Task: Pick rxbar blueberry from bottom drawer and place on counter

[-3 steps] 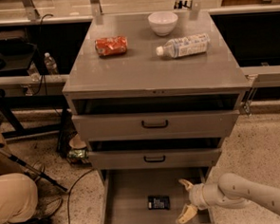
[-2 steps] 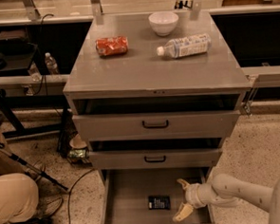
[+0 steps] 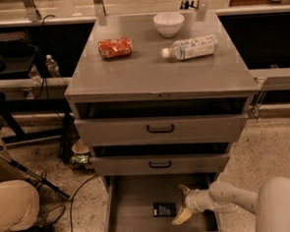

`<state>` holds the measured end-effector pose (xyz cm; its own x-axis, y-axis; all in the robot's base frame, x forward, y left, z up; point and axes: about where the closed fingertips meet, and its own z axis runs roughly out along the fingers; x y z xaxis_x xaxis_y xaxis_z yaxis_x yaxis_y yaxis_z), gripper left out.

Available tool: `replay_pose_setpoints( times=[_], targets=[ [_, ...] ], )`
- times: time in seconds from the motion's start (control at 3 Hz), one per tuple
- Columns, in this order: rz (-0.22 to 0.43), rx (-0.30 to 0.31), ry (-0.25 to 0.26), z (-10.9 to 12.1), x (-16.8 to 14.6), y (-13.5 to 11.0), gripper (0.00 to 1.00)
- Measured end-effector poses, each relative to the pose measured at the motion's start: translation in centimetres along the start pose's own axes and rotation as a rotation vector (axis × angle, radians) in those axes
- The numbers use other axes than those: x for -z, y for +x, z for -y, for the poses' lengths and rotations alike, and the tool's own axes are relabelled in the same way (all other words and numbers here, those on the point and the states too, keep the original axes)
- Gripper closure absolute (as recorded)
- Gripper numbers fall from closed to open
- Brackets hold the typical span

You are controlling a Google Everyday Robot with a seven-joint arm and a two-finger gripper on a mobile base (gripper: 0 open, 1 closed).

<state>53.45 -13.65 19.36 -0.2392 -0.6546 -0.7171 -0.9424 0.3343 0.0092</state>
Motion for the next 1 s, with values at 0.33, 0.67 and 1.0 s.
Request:
replay_pose_setpoints(
  times=[0.33, 0.67, 1.0],
  targets=[
    [-0.006, 0.032, -0.033, -0.3, -4.3, 0.1, 0.0],
    [-0.005, 0.06, -0.068, -1.0, -7.3, -0.1, 0.0],
    [-0.028, 0.08, -0.101, -2.1, -9.5, 0.3, 0.0]
  ],
)
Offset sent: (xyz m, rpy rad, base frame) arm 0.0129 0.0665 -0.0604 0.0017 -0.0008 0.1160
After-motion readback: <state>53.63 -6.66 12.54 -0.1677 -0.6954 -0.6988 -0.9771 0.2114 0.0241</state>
